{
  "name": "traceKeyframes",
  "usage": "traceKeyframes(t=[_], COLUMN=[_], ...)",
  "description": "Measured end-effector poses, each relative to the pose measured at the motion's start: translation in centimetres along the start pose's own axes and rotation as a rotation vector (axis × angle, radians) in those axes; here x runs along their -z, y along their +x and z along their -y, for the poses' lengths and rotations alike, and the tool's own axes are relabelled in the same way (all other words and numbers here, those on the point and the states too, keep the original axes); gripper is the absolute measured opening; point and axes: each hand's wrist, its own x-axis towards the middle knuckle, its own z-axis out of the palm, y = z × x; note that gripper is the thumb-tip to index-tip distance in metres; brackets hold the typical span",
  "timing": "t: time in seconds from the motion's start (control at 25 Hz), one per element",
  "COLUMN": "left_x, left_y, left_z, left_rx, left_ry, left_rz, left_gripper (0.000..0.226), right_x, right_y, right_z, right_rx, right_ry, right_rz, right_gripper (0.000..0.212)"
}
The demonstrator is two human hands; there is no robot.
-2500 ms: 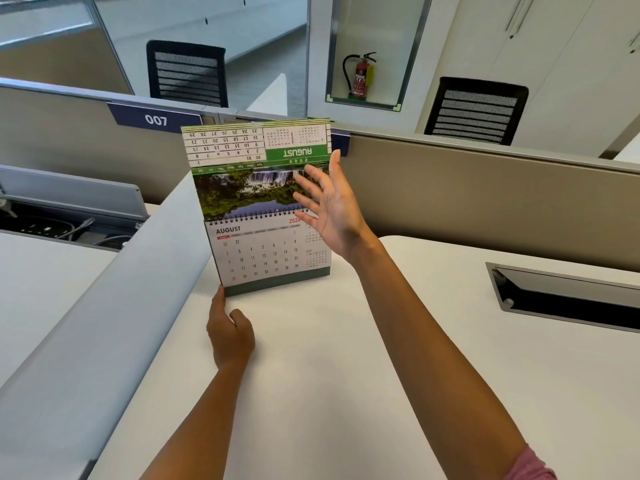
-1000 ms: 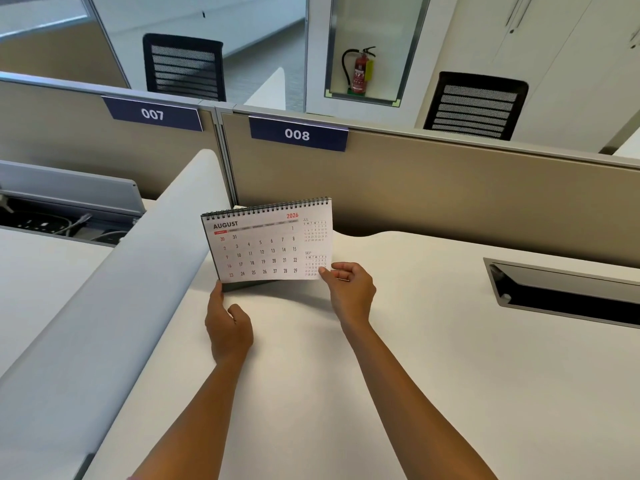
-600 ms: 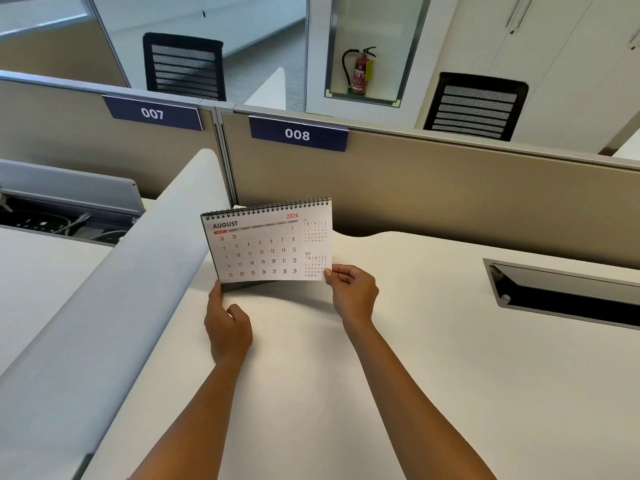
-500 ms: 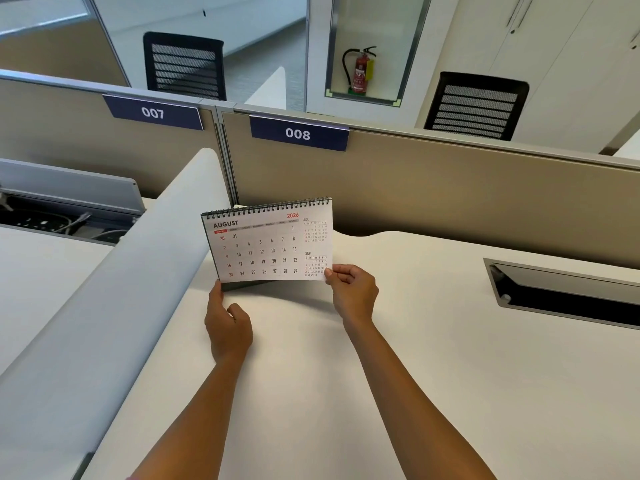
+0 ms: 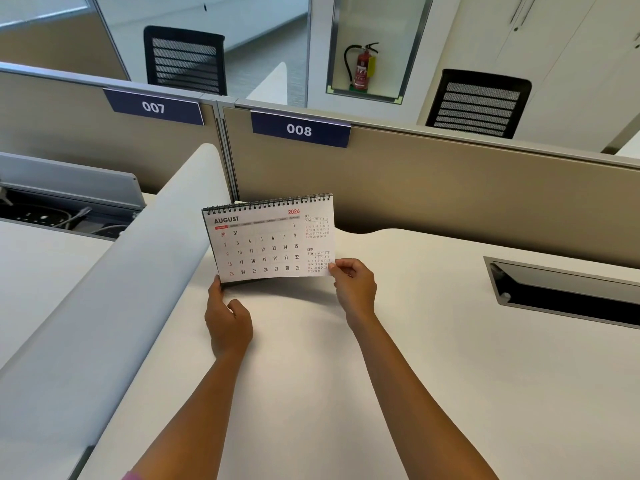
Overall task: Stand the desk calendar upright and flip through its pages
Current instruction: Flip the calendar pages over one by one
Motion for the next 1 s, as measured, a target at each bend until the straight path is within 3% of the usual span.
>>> traceKeyframes(t=[0.28,0.44,0.6,0.84,1.0], left_x=[0.2,0.2,0.2,0.3,0.3], left_y=[0.0,0.0,0.0,-0.2,-0.1], left_z=[0.0,-0.1,-0.1,0.2,0.3], left_rx=[0.0,0.009,0.007,0.009,0.018], left_ry=[-0.001,-0.014,-0.016,-0.03,0.019], left_rz=[0.015,0.024,0.02,0.045,0.039], left_gripper=[0.065,0.062,0.06,0.059,0.059], right_x=[0.0,-0.3,0.1,0.9,1.0], right_y=[0.1,-0.2,-0.4,-1.0,-1.5], right_z=[0.7,1.4,1.9,3.2,4.3], right_rx=[-0.089,-0.172,-0.249,-0.273,-0.244], right_ry=[0.101,0.352,0.498,0.599,0.694], right_rz=[0.099,0.247,0.354,0.491,0.559], right_gripper=[0.011,0.013,0.036,0.037,0.054])
